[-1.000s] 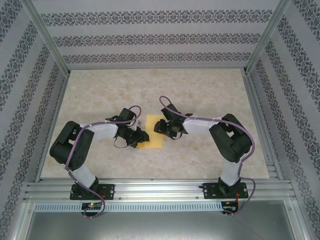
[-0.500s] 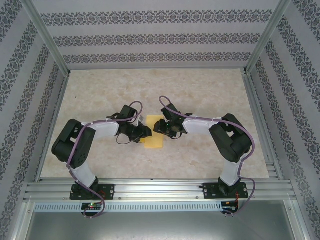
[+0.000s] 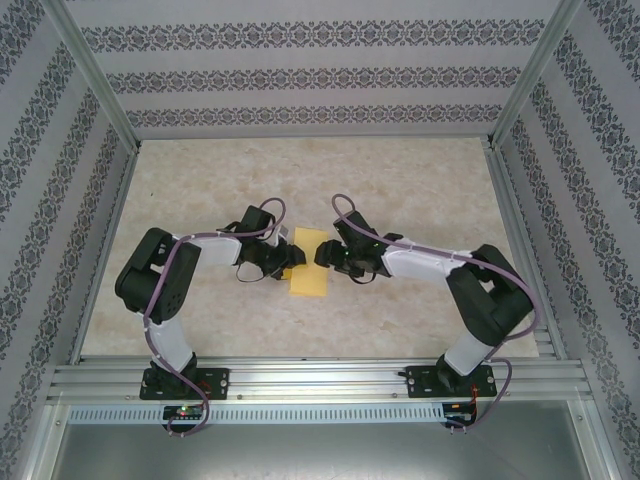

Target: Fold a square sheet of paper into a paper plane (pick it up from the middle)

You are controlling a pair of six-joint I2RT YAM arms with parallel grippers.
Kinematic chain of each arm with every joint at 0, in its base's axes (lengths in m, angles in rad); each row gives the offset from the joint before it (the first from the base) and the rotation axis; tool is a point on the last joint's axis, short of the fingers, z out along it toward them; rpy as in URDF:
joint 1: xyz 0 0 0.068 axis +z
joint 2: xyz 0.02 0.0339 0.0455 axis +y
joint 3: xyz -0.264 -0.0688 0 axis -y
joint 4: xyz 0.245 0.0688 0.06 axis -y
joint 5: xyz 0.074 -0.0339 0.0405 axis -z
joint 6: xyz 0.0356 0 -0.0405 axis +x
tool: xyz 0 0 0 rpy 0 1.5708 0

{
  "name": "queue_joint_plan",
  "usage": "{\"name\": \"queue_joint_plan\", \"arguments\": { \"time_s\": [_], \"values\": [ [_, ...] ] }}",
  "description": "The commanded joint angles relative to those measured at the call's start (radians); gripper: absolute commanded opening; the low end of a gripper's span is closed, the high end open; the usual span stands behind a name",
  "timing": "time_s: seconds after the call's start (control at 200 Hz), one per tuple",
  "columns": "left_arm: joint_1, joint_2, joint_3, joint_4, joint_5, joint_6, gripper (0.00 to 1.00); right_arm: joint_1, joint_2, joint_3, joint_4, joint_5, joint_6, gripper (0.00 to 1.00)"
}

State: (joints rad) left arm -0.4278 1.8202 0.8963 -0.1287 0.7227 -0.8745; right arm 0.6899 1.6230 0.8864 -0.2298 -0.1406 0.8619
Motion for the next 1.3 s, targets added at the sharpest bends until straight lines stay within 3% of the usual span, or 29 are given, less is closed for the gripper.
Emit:
{"name": "queue_joint_plan", "arguments": {
  "time_s": [0.0,0.265,0.43,0.58,0.759,1.134,1.224,1.294],
  "values": [
    [0.015,0.016,0.037,0.066,0.031,-0.01,0.38,0.048,-0.088,-0.046,0.042,0.066,-0.044,0.64],
    [0.015,0.027,0.082,0.026,0.052,0.005,0.35,0.265,-0.118,-0.048,0.087,0.241,-0.293,0.61],
    [0.014,0.029,0.087,0.008,0.051,0.006,0.35,0.426,-0.075,-0.016,0.086,0.477,-0.47,0.64],
    [0.015,0.028,0.092,-0.002,0.051,0.008,0.35,0.506,0.021,0.071,0.016,0.603,-0.549,0.65],
    [0.014,0.024,0.098,-0.013,0.05,0.007,0.35,0.53,0.106,0.14,-0.055,0.695,-0.559,0.64],
    [0.015,0.027,0.104,-0.031,0.045,0.009,0.35,0.551,0.205,0.213,-0.109,0.703,-0.573,0.61],
    [0.014,0.025,0.101,-0.032,0.045,0.009,0.35,0.552,0.207,0.217,-0.117,0.728,-0.556,0.56],
    [0.015,0.022,0.1,-0.036,0.044,0.011,0.35,0.551,0.192,0.206,-0.113,0.747,-0.542,0.45]
  ]
}}
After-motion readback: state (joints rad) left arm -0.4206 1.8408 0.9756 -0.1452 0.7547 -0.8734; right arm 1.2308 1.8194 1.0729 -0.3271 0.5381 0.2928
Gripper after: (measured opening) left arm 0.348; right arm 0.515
